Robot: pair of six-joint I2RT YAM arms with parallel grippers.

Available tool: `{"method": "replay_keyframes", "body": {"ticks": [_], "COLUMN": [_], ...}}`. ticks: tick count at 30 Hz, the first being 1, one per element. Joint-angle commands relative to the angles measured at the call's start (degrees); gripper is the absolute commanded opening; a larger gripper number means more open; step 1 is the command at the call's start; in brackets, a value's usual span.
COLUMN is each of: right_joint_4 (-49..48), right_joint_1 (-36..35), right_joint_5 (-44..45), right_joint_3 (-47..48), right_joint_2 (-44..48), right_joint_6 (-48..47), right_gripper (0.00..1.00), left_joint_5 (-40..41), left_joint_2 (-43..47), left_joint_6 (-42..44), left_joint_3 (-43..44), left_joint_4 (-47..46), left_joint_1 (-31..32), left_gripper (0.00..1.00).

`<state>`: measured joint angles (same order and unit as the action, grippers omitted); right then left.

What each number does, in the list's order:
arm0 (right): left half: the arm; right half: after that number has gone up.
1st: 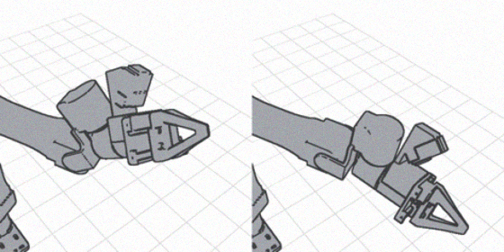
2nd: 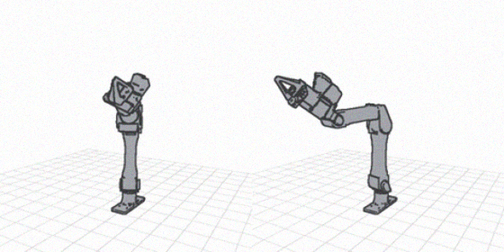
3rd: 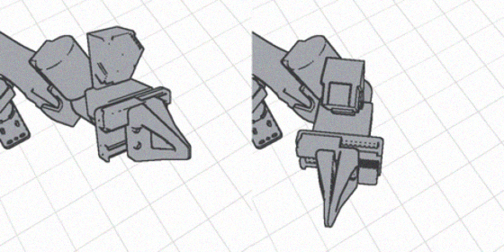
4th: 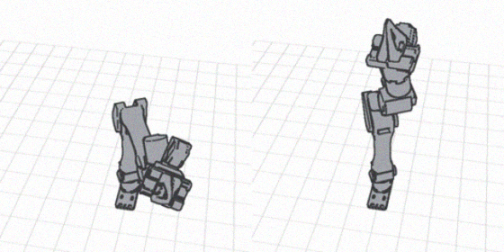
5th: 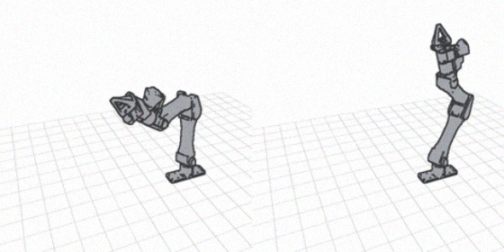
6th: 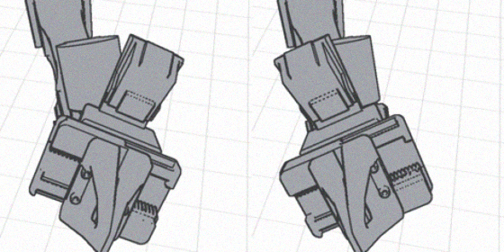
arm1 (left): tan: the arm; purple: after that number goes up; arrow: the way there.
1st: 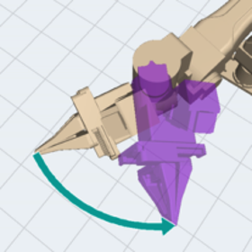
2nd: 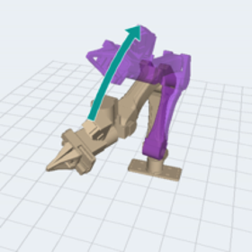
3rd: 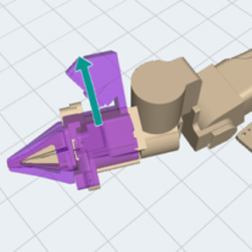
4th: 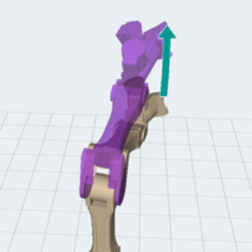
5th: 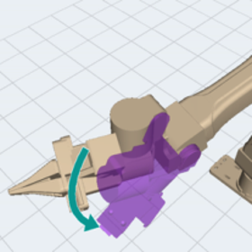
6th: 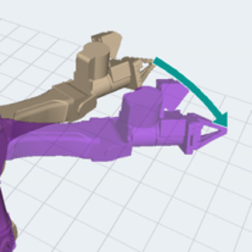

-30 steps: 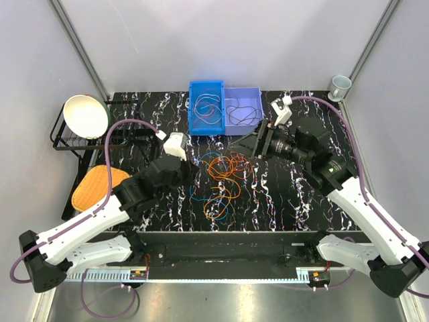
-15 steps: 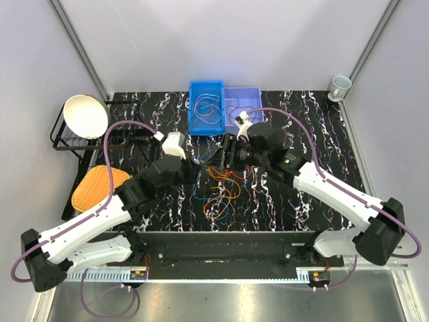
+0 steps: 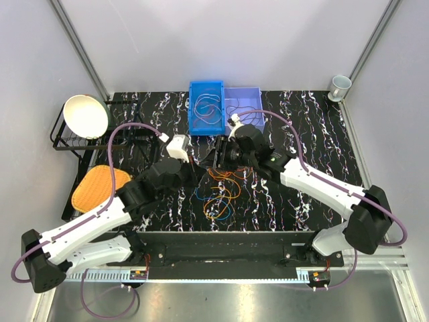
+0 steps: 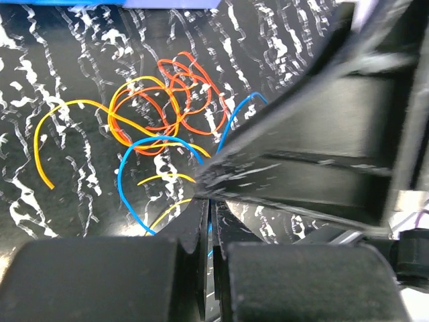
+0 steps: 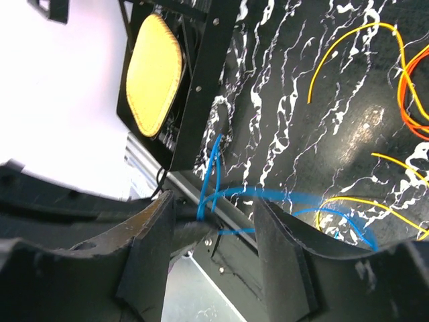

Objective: Untangle the cables

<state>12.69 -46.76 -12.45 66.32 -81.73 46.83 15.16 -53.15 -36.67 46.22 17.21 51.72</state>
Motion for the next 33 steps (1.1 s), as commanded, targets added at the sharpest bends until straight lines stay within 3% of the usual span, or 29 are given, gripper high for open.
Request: {"method": "replay_keyframes", "body": {"ticks": [1, 5, 16, 19, 21, 22, 23, 26, 27, 33], "right_joint_4": [-2.5, -2.5, -2.5, -2.5, -2.4, -2.4, -2.5, -0.4, 1.2, 5.4], "right_joint_1": [-1.0, -1.0, -2.9, -3.9, -4.1, -4.1, -4.1, -4.0, -3.8, 2.0], "right_joint_5": [2.9, 3.8, 2.3, 2.3, 2.3, 2.3, 2.5, 5.1, 6.5, 6.1], "right_joint_3": [2.6, 2.8, 3.0, 3.2, 3.3, 3.4, 3.7, 6.5, 7.5, 15.6], "right_joint_2": [-1.1, -1.2, -2.7, -2.8, -2.7, -2.7, -2.5, -1.6, -1.4, -0.9], "right_joint_6": [0.1, 0.0, 0.4, 0.6, 0.7, 0.8, 0.7, -1.6, -2.5, -7.0], "right_gripper": [0.55, 0.54, 0.34, 0.22, 0.05, 0.00, 0.00, 0.00, 0.00, 0.00], "left_joint_5": [-2.4, -2.5, -1.8, -1.4, -1.1, -1.1, -1.1, 2.6, 5.0, 11.3], "left_joint_2": [0.6, 1.0, 1.0, 1.0, 1.0, 1.0, 1.0, 2.2, 3.9, 13.5], "left_joint_6": [1.2, 1.3, 1.8, 1.8, 1.8, 1.8, 2.4, 4.1, 4.6, 5.1], "left_joint_3": [-0.2, -0.8, -0.9, -0.9, -0.7, -0.5, -0.3, 2.3, 2.7, 5.0], "left_joint_4": [-5.5, -6.1, -6.3, -6.2, -6.1, -5.8, -5.3, 1.7, 3.6, 20.2], "left_joint_1": [0.0, 0.0, 0.0, 0.0, 0.0, 0.1, 0.1, 0.0, 0.0, 0.0], "left_gripper": [0.00, 0.00, 0.00, 0.00, 0.01, 0.08, 0.37, 0.92, 0.99, 0.99]}}
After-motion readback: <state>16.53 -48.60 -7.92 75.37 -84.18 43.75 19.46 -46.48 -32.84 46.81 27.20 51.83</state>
